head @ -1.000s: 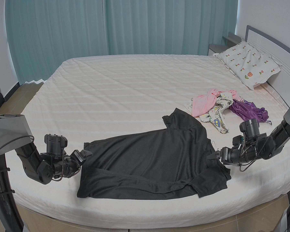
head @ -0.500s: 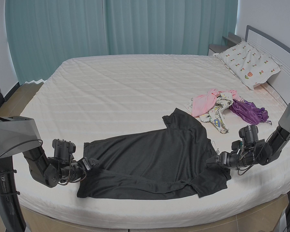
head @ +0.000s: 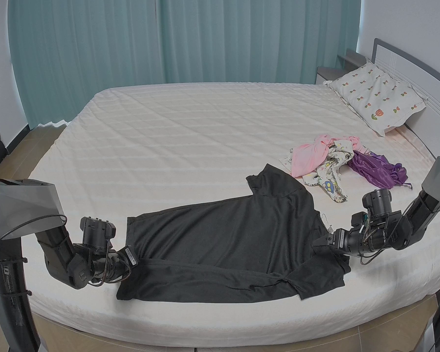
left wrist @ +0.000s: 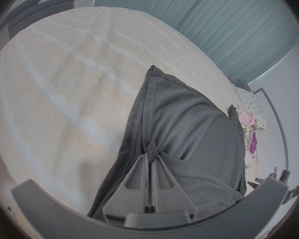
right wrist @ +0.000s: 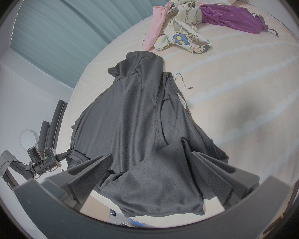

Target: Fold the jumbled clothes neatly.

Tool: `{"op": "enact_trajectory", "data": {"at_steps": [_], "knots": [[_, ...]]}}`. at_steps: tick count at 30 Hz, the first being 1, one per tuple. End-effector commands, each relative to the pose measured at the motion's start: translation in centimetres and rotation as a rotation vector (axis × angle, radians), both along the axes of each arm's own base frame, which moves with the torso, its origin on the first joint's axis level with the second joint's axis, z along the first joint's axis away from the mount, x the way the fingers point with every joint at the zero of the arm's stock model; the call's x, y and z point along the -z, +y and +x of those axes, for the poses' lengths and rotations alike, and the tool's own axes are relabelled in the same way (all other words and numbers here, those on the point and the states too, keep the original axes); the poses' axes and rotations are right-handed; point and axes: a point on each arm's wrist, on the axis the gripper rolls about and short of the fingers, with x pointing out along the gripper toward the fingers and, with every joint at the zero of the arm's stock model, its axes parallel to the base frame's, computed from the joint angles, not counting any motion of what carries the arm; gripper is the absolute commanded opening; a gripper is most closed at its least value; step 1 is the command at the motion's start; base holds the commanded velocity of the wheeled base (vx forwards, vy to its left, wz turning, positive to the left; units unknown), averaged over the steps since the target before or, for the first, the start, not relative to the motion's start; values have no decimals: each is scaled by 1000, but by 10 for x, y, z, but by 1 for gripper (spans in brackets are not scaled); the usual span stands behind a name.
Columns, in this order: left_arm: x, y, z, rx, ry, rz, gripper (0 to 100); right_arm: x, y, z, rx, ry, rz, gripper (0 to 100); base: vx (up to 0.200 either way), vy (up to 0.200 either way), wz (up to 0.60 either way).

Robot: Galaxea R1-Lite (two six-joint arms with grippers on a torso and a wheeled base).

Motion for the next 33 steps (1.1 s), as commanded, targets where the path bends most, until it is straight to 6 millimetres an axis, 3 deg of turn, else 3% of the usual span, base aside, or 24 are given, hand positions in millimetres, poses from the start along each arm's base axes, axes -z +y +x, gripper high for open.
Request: {"op": "enact_trajectory", "data": {"at_steps": [1, 11, 23, 33], "knots": [[-2, 6, -3, -26, 1, 8, 0, 3, 0, 2, 0, -8, 1, 100, 0, 0, 0], [0, 16, -4, -80, 7, 16, 0, 22, -5, 16, -10, -104, 26, 100, 0, 0, 0], [2, 17, -6, -78, 21, 16, 0, 40, -16, 15, -159, -121, -4, 100, 0, 0, 0], [3, 16, -8, -77, 24, 16, 0, 53, -20, 18, -178, -100, 30, 100, 0, 0, 0]]}}
